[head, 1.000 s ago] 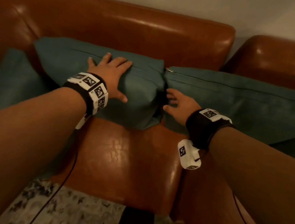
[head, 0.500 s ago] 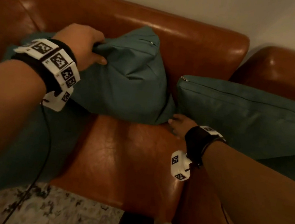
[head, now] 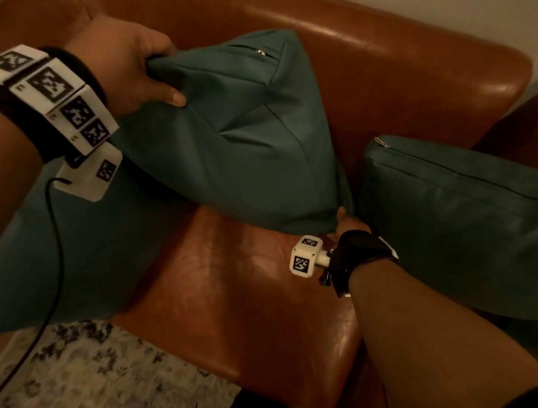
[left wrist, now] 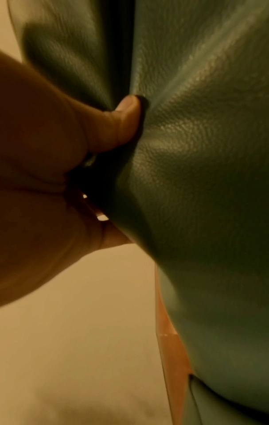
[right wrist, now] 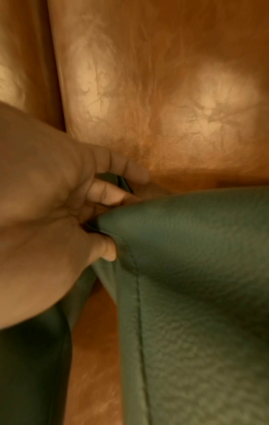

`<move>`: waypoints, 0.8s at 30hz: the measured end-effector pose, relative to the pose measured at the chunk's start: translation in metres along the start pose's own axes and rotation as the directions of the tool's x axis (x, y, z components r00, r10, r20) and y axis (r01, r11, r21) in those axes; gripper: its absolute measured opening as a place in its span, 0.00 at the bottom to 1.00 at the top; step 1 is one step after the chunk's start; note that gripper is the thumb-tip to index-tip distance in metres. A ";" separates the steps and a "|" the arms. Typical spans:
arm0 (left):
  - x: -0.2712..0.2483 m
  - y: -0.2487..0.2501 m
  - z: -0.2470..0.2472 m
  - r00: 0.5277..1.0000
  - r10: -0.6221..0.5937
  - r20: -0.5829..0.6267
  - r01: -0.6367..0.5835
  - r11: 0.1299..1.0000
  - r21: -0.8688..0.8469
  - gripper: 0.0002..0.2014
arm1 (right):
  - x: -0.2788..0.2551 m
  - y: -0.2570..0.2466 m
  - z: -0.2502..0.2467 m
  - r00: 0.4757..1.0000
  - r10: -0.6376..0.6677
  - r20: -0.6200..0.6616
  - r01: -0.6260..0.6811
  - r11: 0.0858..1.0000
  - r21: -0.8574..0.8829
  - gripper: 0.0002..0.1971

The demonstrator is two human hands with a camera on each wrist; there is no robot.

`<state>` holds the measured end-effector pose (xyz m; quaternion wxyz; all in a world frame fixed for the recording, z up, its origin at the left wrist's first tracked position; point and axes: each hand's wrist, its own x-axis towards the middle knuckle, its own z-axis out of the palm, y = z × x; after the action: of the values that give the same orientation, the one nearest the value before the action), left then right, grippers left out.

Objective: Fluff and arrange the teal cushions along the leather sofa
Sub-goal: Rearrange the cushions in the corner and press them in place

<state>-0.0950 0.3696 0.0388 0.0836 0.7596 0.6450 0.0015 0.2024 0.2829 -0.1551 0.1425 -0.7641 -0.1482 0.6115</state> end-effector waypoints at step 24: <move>0.043 0.067 0.021 0.900 0.132 0.416 -0.194 0.975 0.110 0.31 | 0.013 0.016 0.000 0.995 0.098 0.017 -0.100 0.976 0.196 0.36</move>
<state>-0.0198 0.3992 0.0222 0.1584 0.7988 0.5459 -0.1970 0.2063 0.2734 -0.1729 0.1862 -0.7506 -0.0493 0.6320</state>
